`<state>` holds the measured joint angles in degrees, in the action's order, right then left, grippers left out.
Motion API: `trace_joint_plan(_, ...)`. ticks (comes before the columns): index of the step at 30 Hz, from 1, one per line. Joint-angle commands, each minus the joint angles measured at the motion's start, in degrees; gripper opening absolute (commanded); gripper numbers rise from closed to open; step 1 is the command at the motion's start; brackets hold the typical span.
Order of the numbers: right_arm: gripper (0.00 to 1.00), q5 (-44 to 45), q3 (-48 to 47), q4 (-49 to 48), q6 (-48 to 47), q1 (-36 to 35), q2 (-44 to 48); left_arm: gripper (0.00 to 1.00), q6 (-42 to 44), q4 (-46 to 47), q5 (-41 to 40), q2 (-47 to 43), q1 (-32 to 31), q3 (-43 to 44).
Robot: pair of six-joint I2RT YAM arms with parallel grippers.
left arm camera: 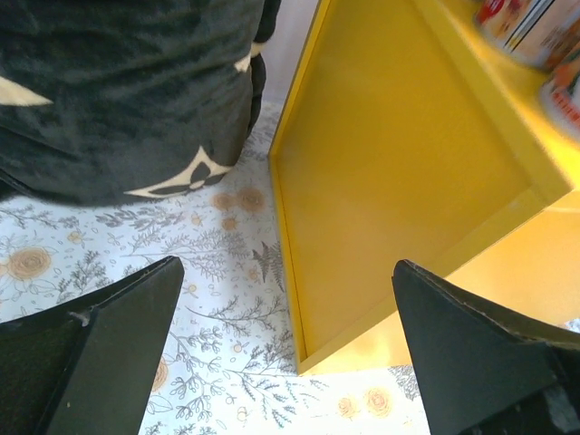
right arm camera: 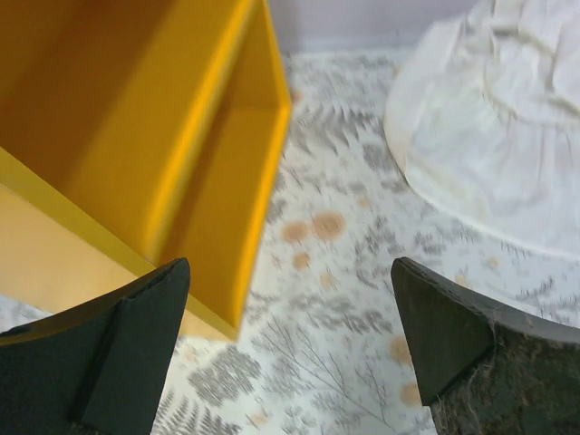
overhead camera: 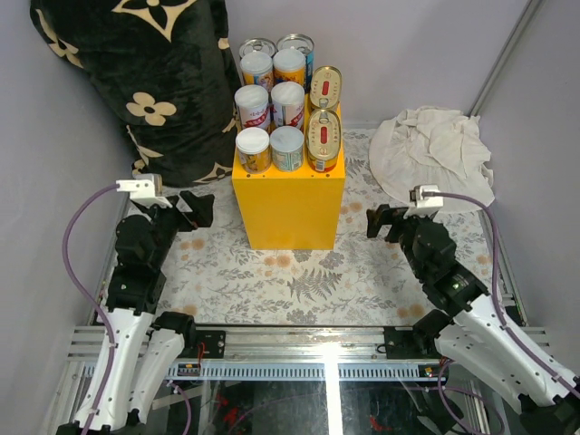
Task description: Place and organize the canned foods onto the counter
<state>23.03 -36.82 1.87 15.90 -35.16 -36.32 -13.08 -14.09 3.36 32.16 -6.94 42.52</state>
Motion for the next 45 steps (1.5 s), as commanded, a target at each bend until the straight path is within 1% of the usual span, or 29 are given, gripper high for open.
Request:
trace_joint_plan(1, 1.00, 1.35, 5.88, -4.75, 2.97, 2.10, 4.11, 1.00, 1.19, 10.34, 4.44, 0.26, 0.52, -5.69)
trace_joint_plan(3, 1.00, -2.46, 7.92, -6.05, 5.28, 4.86, 3.74, 1.00, 0.35, 12.32, 5.93, 1.49, 0.56, -6.48)
trace_joint_plan(8, 1.00, -13.79, 11.19, -8.44, 10.08, 15.90, 1.85, 1.00, 1.41, 12.71, 6.62, 4.27, 0.48, -5.65)
trace_joint_plan(11, 1.00, -19.80, 11.90, -9.37, 12.33, 23.06, -0.07, 1.00, 1.87, 12.25, 3.90, 3.16, 0.60, -6.13)
trace_joint_plan(13, 0.99, -25.16, 13.16, -10.56, 13.94, 28.69, -1.68, 1.00, 2.15, 12.69, 3.05, 1.69, 0.60, -7.52)
trace_joint_plan(14, 1.00, -26.60, 14.03, -11.50, 14.76, 30.41, -2.51, 1.00, 2.33, 12.32, 2.89, 1.03, 0.57, -7.81)
trace_joint_plan(16, 1.00, -26.12, 15.07, -12.68, 15.35, 30.85, -3.72, 1.00, 2.83, 11.78, 1.69, -0.30, 0.52, -8.36)
trace_joint_plan(18, 1.00, -23.83, 14.74, -11.52, 16.91, 30.87, -4.49, 1.00, 3.20, 11.25, 0.39, -0.97, 0.59, -9.10)
trace_joint_plan(20, 0.99, -21.55, 15.01, -11.29, 19.30, 30.85, -4.80, 1.00, 3.68, 10.88, 1.09, -1.10, 0.66, -9.34)
trace_joint_plan(23, 1.00, -19.84, 16.77, -14.21, 21.71, 30.88, -4.00, 1.00, 3.37, 11.08, 1.15, -0.96, 0.63, -9.13)
trace_joint_plan(33, 0.99, -18.67, 17.56, -14.11, 21.87, 30.85, 0.02, 1.00, 2.86, 11.46, 3.38, -0.15, 0.56, -8.60)
trace_joint_plan(42, 1.00, -19.36, 18.20, -15.68, 21.82, 30.77, -0.28, 1.00, 1.95, 10.93, 3.59, 0.63, 0.61, -7.81)
trace_joint_plan(45, 0.99, -19.33, 17.30, -14.46, 21.46, 30.77, -0.47, 1.00, 1.72, 11.50, 3.69, 0.51, 0.63, -8.10)
